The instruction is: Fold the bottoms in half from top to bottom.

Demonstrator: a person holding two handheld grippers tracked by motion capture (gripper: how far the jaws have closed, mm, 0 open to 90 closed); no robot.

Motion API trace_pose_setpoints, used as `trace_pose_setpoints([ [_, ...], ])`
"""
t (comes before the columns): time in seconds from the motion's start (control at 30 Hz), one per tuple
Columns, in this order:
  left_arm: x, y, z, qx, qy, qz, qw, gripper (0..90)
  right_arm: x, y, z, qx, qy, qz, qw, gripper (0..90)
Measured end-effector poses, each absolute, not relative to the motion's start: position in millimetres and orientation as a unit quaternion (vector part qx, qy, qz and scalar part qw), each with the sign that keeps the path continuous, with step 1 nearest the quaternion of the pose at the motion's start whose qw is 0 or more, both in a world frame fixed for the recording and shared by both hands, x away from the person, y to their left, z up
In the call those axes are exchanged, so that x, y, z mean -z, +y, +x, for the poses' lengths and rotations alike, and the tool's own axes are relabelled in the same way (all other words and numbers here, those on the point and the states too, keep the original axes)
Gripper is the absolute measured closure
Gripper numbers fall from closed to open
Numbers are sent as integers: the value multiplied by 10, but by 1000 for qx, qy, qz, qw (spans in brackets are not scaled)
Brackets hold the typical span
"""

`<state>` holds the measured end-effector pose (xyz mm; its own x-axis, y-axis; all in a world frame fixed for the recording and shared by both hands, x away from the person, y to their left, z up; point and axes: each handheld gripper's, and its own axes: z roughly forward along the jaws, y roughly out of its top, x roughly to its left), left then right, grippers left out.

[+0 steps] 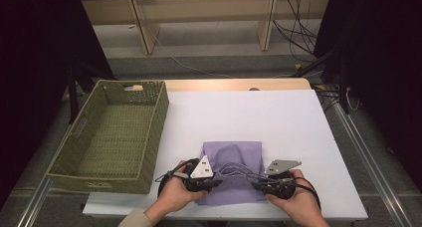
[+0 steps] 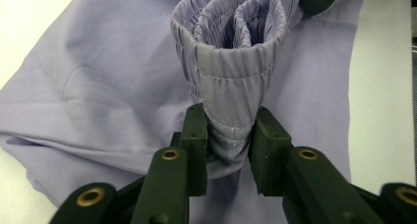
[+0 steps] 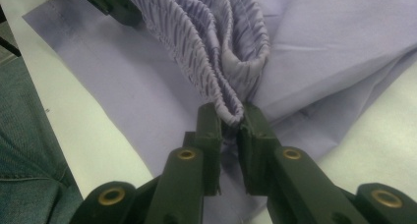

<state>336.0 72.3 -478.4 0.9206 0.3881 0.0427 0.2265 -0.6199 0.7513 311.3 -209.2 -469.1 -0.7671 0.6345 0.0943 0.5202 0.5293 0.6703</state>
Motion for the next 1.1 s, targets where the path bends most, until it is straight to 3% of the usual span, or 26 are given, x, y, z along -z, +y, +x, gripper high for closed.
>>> trace_pose_setpoints([
  [0.2,4773,731,3343,-98,180,893,401,635,4713,-2180,3109,-355,869,337,77,745],
  [0.53,4740,759,3303,-100,179,893,402,624,4682,-2391,3147,-371,855,355,74,700],
  [0.63,4725,777,3288,-101,177,894,399,627,4659,-2478,3170,-371,850,365,77,727],
  [0.87,4651,815,3231,-107,185,898,386,631,4583,-2488,3200,-387,831,387,99,892],
  [0.97,4616,868,3224,-106,195,898,379,655,4571,-2445,3202,-389,828,391,101,900],
  [1.1,4573,962,3256,-107,227,896,367,754,4560,-2412,3209,-388,826,396,103,900],
])
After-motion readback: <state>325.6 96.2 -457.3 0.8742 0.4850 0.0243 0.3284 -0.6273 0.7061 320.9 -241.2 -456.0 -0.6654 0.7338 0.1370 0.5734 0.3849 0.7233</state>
